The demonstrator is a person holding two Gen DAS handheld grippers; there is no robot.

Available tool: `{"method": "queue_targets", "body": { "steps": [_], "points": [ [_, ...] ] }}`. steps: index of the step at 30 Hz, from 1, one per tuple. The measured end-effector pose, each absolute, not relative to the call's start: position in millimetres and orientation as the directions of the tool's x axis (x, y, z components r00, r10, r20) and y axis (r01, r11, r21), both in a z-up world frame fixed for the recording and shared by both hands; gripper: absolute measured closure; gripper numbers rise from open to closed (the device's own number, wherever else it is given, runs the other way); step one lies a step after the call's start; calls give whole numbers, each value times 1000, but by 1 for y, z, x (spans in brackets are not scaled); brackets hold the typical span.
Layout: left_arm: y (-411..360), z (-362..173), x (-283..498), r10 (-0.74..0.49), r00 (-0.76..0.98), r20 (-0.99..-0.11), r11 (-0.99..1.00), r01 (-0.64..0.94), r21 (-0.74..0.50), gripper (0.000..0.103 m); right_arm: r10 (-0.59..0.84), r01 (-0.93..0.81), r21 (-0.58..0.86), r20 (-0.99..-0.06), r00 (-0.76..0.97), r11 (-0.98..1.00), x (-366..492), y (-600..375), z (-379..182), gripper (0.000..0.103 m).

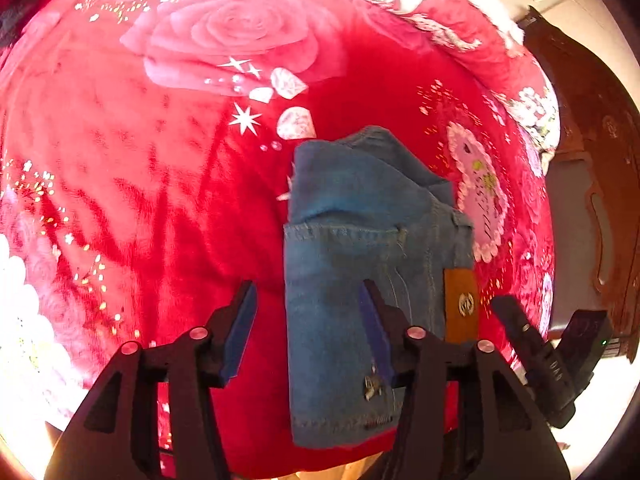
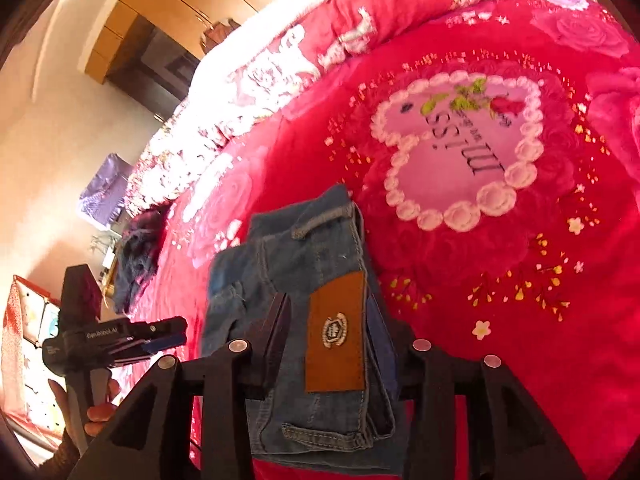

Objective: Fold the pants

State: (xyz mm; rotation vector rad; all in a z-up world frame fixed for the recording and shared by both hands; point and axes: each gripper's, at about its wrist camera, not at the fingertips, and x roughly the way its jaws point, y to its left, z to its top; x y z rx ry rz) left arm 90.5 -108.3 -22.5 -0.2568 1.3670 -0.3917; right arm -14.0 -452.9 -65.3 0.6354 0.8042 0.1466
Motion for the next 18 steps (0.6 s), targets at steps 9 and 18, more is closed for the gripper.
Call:
{"method": "queue_targets", "body": {
  "steps": [9,18],
  "points": [
    [-159,-71,43,-224,182,-958,941,295,-164,13,261,134,392,-793,551,910,-21,-411,-114,103],
    [-144,-40,12,-271,225,-936,931,309,-195,14,323,101,476,-724,609,874,-57,-410,-71,87]
  ]
}}
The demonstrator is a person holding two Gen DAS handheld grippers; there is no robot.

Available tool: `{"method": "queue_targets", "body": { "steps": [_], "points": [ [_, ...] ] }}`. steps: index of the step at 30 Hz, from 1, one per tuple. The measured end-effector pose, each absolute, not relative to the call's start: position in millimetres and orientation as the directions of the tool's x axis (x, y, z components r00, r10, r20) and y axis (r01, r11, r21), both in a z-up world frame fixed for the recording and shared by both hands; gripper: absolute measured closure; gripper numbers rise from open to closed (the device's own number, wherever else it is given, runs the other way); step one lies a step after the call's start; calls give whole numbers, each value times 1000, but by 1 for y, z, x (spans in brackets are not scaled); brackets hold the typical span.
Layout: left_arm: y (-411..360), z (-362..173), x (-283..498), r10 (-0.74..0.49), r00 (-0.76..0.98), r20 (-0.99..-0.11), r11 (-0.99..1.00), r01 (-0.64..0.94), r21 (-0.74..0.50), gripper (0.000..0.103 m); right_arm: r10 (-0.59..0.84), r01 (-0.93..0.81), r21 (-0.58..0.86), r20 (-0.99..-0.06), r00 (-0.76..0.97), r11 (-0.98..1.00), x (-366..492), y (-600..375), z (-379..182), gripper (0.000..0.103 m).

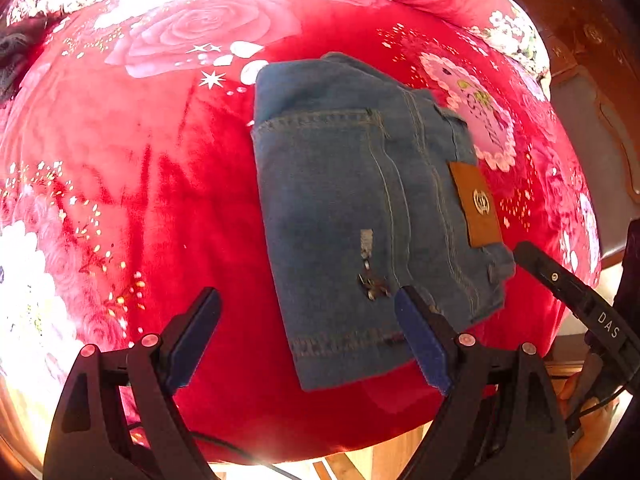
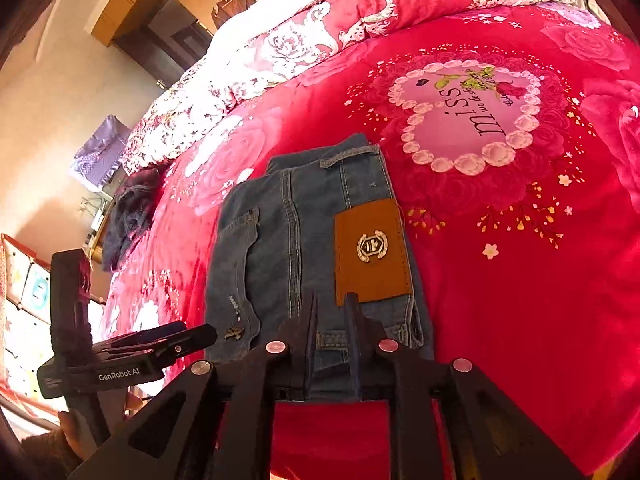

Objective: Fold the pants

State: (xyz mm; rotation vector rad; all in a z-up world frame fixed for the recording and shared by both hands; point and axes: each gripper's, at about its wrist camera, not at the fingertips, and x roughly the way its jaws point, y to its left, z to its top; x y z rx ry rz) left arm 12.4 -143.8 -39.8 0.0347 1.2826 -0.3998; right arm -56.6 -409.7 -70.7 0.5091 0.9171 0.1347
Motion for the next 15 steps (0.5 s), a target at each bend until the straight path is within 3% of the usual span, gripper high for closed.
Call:
{"method": "queue_targets", "body": {
  "steps": [4,8,15],
  "points": [
    [-150,-61,9,-239,191,-952,940,293,-177,13,299,154,425,-811,503,892,-54,-402,-105,89],
    [-150,-58,16,-256,177,-950,940,273,-203,13,314,177,459,-795,520,870,-56,-407,-104,89],
    [-145,-51,15,-261,168,-951,935,290,-205,14,318,153,456,-788,526,877,-46,-411,-84,74]
  ]
}}
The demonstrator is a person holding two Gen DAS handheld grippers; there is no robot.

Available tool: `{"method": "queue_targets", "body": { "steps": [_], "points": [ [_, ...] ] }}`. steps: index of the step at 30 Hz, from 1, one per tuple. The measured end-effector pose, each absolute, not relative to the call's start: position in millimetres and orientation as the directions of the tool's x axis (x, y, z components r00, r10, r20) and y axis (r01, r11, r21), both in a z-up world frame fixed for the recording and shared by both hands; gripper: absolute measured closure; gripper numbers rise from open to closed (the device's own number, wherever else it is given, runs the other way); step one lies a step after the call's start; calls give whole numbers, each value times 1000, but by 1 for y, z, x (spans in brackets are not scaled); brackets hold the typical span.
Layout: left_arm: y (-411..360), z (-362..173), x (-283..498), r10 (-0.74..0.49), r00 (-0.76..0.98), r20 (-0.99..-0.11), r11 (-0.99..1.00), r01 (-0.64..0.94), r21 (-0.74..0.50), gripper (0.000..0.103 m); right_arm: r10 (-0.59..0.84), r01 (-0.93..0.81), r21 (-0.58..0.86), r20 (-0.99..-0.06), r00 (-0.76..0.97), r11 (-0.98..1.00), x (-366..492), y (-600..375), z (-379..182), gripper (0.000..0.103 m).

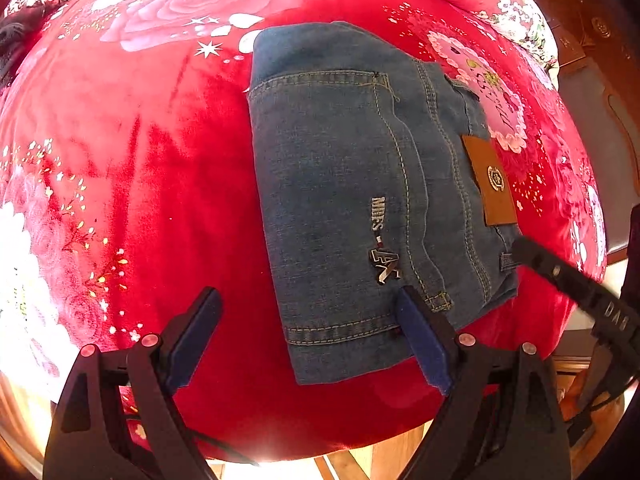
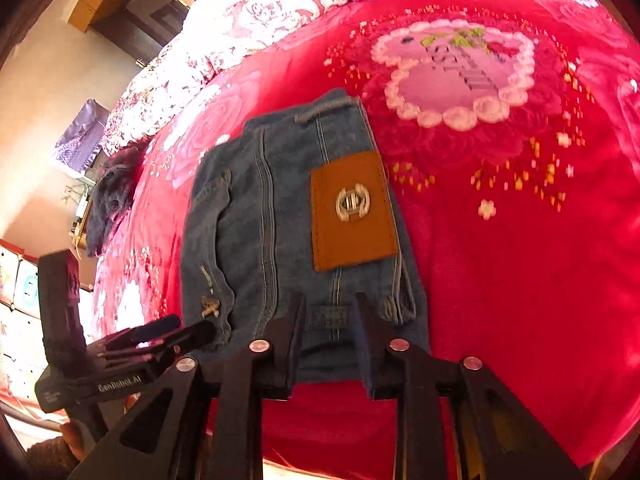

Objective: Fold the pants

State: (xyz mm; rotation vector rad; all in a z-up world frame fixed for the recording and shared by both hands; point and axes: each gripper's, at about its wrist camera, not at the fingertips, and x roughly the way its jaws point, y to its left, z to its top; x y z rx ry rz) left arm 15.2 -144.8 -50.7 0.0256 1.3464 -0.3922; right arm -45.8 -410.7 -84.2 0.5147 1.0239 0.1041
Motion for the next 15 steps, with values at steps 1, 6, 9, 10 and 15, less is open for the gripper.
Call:
{"method": "queue_targets", "body": {
  "steps": [1,6,9,10,15],
  "points": [
    [-143,-46,20,-275,169,-947,931,293,-218,15,311,153,454,-783,538,878,-40,-414,-80,71],
    [-120,-25,71,-339,214,-916,934,196,-300,14,278,216,493,-743,609,843,-3,-451,-63,52],
    [-116,-36,110,-347,162,-924,937,110,-333,14,309,241,529,-744,592,813,35,-463,-71,52],
    [-116,-42,120,-349,146,-926,937,80,-341,14,317,247,534,-749,581,809,48,-464,-76,52],
    [-129,-56,151,-372,96,-923,928,14,-373,15,349,247,520,-789,506,817,98,-453,-102,93]
  ]
}}
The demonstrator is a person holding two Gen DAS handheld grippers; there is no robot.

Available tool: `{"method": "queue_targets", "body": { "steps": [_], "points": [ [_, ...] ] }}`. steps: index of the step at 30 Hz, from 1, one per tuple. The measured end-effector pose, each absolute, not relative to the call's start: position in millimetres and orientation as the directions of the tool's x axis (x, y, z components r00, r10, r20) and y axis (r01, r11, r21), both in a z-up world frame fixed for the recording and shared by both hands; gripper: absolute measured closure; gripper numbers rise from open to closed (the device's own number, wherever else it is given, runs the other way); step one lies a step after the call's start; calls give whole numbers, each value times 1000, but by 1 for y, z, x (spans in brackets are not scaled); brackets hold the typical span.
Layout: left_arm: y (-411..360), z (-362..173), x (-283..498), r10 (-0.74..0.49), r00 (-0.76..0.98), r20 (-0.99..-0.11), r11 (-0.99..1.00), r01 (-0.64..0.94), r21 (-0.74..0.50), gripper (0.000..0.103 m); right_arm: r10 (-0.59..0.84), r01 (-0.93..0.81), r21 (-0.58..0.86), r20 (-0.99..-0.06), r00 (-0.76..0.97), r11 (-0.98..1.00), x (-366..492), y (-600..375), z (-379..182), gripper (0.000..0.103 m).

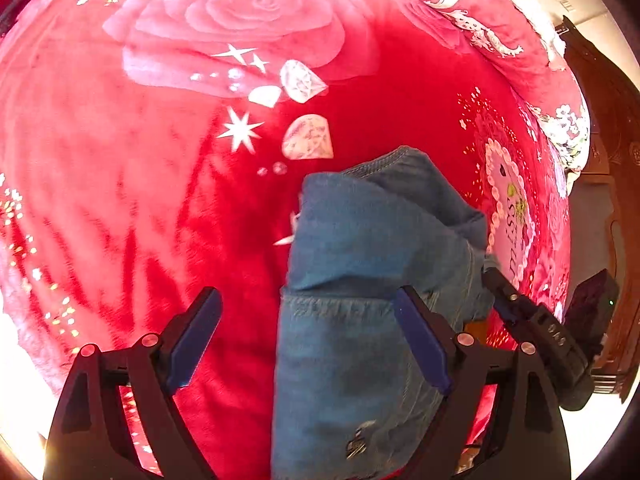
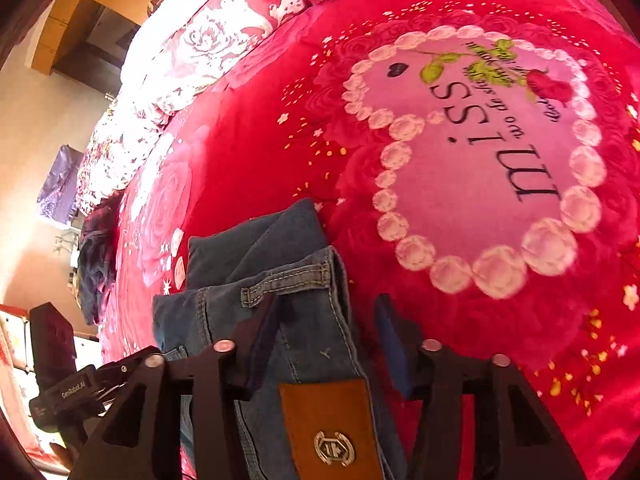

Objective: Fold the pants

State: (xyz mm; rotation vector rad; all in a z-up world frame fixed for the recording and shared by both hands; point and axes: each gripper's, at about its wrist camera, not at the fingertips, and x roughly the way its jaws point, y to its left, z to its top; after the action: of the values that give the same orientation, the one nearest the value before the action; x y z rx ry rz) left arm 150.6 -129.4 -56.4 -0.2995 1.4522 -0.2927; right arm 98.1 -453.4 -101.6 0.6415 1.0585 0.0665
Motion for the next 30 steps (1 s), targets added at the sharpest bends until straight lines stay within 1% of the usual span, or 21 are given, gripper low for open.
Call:
{"method": "queue_targets", "body": {
  "steps": [1,3,5,6,7,8,9,10,11,12,13,15,16,19,22,23,24,25,27,29,30],
  "points": [
    [-134,-55,154,-370,113,-922,929,28,-370,19,329,204,491,-785,525,847,102,-447,-93,94],
    [-144,-60,164,-300,162,-940,954,39,-297,20,273,131,420,-766,581,898,105,-436,-74,94],
    [-151,-79,175,-251,135,-959,968,28,-250,19,215,157,341,-825,523,927,118,-435,-87,94],
    [-148,-82,178,-253,134,-958,967,12,-254,19,189,165,301,-854,485,939,125,-435,-97,89],
    [-148,-78,180,-251,145,-957,968,6,-253,20,176,171,280,-872,457,945,128,-436,-106,88],
    [-149,-75,181,-247,144,-958,969,14,-247,20,188,173,295,-869,458,940,128,-438,-109,86],
    [-148,-72,181,-255,133,-958,967,24,-254,23,206,182,324,-857,472,928,125,-443,-107,82],
    [-147,-70,181,-277,121,-953,961,29,-275,26,235,189,360,-847,477,914,122,-447,-103,82],
    [-140,-67,178,-300,110,-948,954,33,-298,26,260,191,388,-839,477,902,118,-451,-101,82],
    [-133,-63,172,-314,101,-944,949,35,-312,26,277,196,411,-830,484,890,112,-456,-96,79],
    [-126,-60,165,-331,95,-939,944,34,-329,26,296,197,437,-818,494,878,102,-461,-92,69],
    [-111,-54,142,-386,80,-919,923,25,-385,26,339,198,483,-801,493,853,81,-466,-87,61],
    [-105,-52,129,-417,68,-906,909,20,-416,26,357,195,501,-793,493,843,69,-467,-86,60],
    [-96,-54,85,-490,26,-872,872,-4,-490,26,419,189,548,-783,460,815,36,-461,-91,59],
    [-106,-70,51,-513,-76,-855,858,-1,-514,26,452,199,569,-783,427,798,6,-453,-104,56],
    [-112,-76,43,-511,-107,-853,858,7,-514,26,452,201,564,-789,416,801,-1,-449,-108,59],
    [-117,-77,37,-504,-111,-857,861,19,-509,26,438,188,546,-797,415,816,-8,-444,-107,67],
    [-123,-74,33,-485,-91,-870,870,50,-490,26,410,159,515,-804,431,842,-14,-438,-100,70],
    [-135,-69,26,-426,-40,-904,894,131,-428,26,354,109,448,-814,460,888,-26,-425,-89,71],
    [-143,-71,23,-382,-7,-924,910,175,-377,25,244,67,295,-879,409,953,-29,-410,-100,73],
    [-146,-68,22,-369,3,-929,914,183,-363,25,203,52,242,-898,391,969,-30,-407,-108,71]
  ]
}}
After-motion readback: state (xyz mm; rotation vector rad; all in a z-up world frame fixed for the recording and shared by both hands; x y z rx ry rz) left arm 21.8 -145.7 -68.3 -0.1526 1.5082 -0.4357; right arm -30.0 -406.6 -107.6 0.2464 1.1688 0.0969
